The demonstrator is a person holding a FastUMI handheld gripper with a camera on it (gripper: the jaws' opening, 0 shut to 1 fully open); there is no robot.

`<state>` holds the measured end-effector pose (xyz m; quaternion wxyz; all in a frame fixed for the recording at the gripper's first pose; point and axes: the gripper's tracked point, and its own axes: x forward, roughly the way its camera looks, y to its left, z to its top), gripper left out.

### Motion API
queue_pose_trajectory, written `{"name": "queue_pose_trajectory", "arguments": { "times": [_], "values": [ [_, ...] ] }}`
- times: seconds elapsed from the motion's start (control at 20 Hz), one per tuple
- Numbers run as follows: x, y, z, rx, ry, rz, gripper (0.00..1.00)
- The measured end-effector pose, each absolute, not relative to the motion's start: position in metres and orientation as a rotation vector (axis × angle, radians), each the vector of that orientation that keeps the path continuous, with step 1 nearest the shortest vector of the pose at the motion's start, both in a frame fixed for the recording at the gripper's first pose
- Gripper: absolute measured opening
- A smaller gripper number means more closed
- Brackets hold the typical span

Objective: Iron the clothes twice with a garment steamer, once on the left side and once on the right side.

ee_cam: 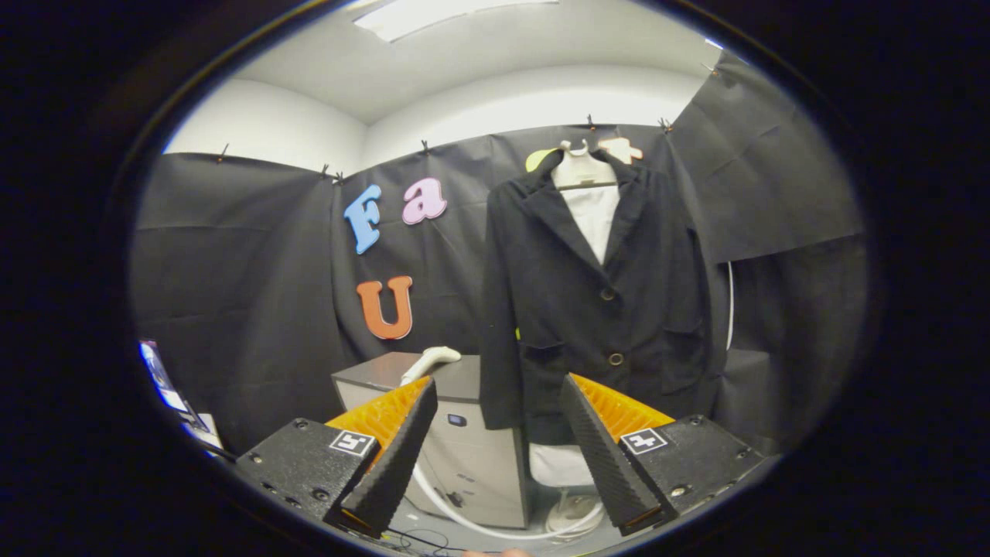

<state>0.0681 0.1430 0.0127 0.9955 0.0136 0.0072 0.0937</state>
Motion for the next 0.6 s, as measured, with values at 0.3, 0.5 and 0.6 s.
{"name": "queue_pose_trajectory", "arguments": {
  "times": [0.3,0.5,0.6],
  "values": [
    [0.108,0.237,0.023,0.012,0.07,0.27,1.0],
    [0.152,0.292,0.028,-0.01,0.11,0.343,1.0],
    [0.179,0.316,0.025,-0.023,0.139,0.371,1.0]
  ]
}}
